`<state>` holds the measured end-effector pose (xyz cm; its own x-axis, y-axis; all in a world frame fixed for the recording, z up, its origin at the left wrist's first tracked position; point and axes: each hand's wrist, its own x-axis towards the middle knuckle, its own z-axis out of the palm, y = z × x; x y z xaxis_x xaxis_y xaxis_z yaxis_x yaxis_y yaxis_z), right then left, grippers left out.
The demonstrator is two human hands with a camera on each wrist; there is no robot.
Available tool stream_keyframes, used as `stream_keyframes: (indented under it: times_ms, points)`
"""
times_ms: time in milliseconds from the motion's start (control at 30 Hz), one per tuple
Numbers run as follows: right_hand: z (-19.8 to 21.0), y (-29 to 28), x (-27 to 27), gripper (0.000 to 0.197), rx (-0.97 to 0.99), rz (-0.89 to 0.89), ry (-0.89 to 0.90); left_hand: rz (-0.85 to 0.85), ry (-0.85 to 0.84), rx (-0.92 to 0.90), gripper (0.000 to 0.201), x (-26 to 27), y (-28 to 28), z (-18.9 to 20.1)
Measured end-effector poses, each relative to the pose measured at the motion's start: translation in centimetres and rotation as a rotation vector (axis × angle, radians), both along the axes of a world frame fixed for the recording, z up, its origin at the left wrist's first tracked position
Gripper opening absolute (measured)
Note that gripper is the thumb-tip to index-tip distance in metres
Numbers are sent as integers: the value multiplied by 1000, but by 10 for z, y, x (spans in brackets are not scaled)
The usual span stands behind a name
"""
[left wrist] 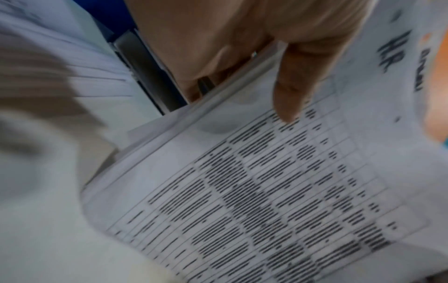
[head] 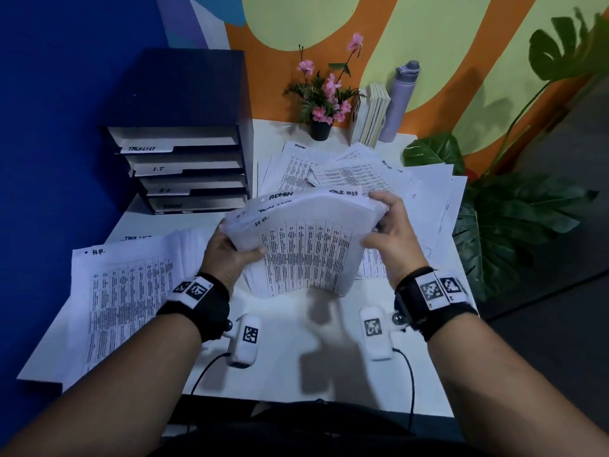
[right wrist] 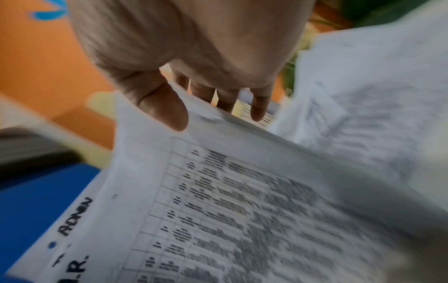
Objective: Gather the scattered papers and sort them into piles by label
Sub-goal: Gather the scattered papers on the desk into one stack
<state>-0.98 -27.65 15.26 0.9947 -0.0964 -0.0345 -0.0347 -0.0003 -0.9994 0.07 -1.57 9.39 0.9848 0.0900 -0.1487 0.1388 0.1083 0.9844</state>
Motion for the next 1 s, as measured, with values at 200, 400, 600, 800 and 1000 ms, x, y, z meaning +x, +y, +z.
stream_keyframes:
  times_ms: [200,400,600,800,1000]
  points:
    - [-52,22,-3,58,67,-20,239,69,2,369,30,4,-16,-18]
    - [-54,18,0,17,56,-159,213,5,69,428,21,-7,-7,-24]
    - [-34,31,13,18,8,-164,144,43,67,459,11,-28,10,-21]
    - [-66,64,16,10,-178,5,236,224,224,622,36,-46,74,-18]
    - [-99,74,16,24,-270,133,372,413,415,760,30,-68,179,-42]
